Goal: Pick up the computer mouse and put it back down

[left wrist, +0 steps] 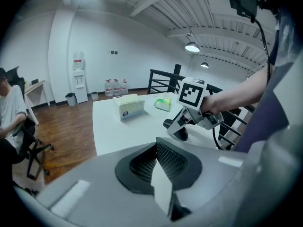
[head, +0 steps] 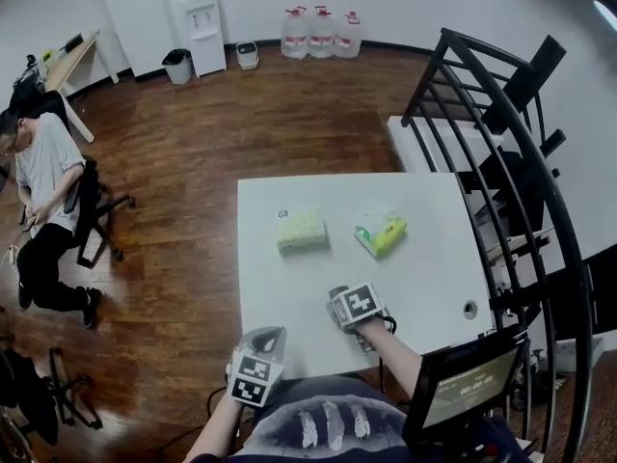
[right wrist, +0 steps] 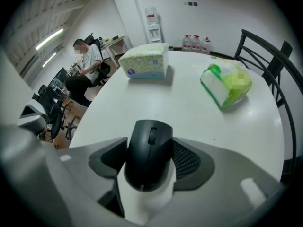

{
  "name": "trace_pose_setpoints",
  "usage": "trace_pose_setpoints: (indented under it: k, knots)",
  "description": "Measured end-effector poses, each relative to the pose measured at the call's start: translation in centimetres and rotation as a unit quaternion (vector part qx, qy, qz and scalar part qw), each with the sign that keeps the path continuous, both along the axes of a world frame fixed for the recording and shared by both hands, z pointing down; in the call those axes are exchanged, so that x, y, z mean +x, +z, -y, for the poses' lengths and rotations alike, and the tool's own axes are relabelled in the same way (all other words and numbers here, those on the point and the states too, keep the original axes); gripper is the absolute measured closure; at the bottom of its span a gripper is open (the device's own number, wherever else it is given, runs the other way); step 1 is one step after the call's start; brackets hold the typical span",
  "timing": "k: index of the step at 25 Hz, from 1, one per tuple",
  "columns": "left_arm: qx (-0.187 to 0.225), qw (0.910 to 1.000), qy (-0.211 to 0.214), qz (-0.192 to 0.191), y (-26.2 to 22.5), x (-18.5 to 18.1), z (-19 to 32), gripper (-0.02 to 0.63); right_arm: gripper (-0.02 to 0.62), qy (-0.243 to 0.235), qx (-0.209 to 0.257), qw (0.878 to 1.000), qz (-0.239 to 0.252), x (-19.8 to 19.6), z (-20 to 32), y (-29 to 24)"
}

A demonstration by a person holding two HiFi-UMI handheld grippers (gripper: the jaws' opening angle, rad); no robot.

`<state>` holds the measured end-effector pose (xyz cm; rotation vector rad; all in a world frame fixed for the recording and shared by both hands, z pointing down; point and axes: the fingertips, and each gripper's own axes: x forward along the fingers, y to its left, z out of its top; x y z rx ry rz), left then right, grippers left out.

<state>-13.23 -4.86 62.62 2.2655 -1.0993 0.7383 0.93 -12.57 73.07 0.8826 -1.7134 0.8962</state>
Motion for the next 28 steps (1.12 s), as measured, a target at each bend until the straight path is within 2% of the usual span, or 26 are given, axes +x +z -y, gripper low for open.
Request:
trace_pose_setpoints:
  k: [7,13,20,28]
  knots:
    - [0.023,0.9996,0.011,0.006,-2.1,3.9,-0.3,0.591,0.296,-0.043,0.021,0.998,0.041,1.5,-0.2,-4.3]
    - [0.037,0.9991,0.018,0.0,-4.0,6.8,-0.5,0.591,0.296,-0.108,0.039,0.99,0.083,1.7,-0.3,-9.9]
    - [0.041,0.9989,0.021,0.006,-4.7,10.9,-1.7,0.591,0.296,-0.212,0.067,0.969,0.109,3.5,-2.0,-17.0]
    - [0.046,0.9989,0.005,0.004,-5.4,11.0,-3.3,0.591,0.296,-0.306,0.108,0.94,0.101,3.0,-3.8,-23.8]
